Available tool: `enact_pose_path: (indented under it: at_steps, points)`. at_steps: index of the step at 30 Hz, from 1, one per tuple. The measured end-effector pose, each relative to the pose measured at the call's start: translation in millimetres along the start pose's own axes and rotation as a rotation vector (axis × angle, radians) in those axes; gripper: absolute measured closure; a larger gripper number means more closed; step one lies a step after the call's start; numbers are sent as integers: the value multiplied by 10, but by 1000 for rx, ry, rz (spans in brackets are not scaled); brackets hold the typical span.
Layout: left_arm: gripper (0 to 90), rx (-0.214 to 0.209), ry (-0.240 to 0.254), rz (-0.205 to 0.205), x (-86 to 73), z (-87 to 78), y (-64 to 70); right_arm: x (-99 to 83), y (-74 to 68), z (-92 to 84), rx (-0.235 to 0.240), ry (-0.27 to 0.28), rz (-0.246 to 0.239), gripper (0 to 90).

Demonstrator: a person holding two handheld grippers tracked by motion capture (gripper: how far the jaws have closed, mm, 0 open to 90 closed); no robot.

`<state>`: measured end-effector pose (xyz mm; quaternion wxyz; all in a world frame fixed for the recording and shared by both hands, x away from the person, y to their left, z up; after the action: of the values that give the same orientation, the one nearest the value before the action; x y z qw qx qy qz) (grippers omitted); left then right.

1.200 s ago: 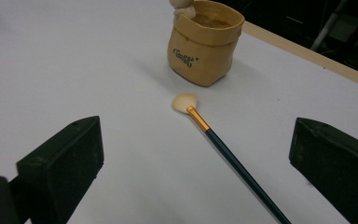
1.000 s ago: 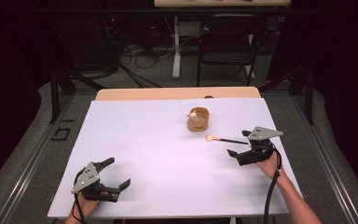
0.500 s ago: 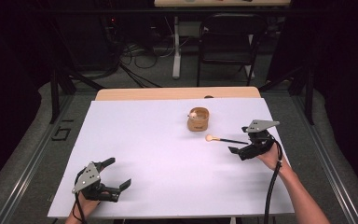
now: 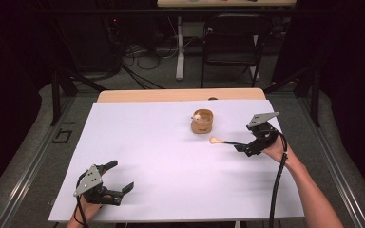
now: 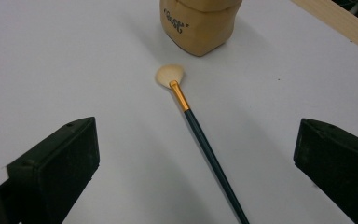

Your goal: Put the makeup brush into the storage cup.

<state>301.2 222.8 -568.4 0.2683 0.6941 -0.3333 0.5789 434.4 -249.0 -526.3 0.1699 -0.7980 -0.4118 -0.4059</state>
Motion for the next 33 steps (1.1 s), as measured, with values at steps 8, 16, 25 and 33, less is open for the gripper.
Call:
enact_pose_path:
  at_steps: [8, 16, 25, 33]
  points:
    - [0, -2, 1, 1, 1, 0, 0, 79, 99, 45, 15, -56, -39, 0]
    - [0, -9, -2, 6, -1, 2, 5, 120, 181, 109, 34, -96, -57, 0]
    - [0, -11, -2, 7, -1, 7, 9, 140, 209, 223, 53, -181, -104, 0]
    - [0, -16, -2, 6, 0, 7, 13, 180, 244, 311, 56, -237, -153, 0]
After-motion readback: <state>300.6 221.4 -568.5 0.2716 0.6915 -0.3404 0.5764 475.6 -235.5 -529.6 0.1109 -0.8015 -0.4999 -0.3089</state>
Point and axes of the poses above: each handheld gripper's, and its own axes: z roughly forward along the jaws, x roughly out of its top, y roughly to its right, the point moved 5 cm from there along z, roughly forward along the jaws, and after that the axes turned 6 degrees about y, right-handed, at the moved point
